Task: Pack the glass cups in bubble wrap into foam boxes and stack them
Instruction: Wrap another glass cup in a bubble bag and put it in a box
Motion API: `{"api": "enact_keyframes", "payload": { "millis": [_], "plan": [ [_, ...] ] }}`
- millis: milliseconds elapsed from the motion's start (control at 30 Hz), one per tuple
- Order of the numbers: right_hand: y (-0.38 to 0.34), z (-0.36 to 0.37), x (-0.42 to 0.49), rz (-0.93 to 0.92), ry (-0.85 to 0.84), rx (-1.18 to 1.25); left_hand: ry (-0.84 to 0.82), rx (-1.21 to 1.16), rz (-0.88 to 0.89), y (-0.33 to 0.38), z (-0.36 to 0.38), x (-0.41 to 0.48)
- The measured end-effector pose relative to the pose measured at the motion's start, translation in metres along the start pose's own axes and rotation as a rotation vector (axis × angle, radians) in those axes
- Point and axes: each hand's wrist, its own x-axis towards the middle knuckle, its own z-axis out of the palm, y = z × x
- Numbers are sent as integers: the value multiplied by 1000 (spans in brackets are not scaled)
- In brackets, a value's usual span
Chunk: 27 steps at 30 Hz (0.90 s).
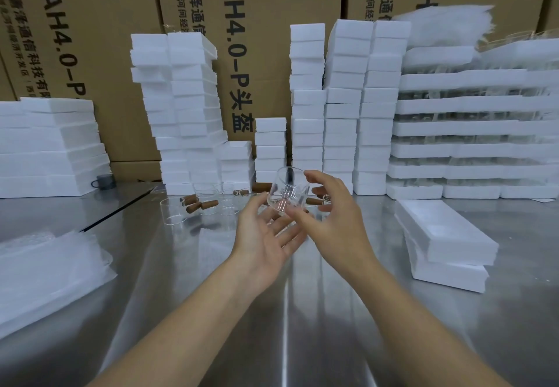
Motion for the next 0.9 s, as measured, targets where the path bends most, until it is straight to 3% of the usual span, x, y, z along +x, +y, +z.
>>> {"api": "enact_keyframes", "payload": {
  "millis": [133,367,600,767,900],
  "plan": [
    [1,0,-1,-53,-14,-57,27,120,15,1,1,0],
    [15,0,0,-50,4,-109,5,106,-28,-1,-2,2],
    [15,1,1,-99,-19,-229,80,171,41,-4,-4,8],
    [17,4,0,-67,-44,-177,131,268,-16,-6,-9,14],
    [18,6,0,-51,-16,-226,175,408,95,-10,-13,15]
  ]
}}
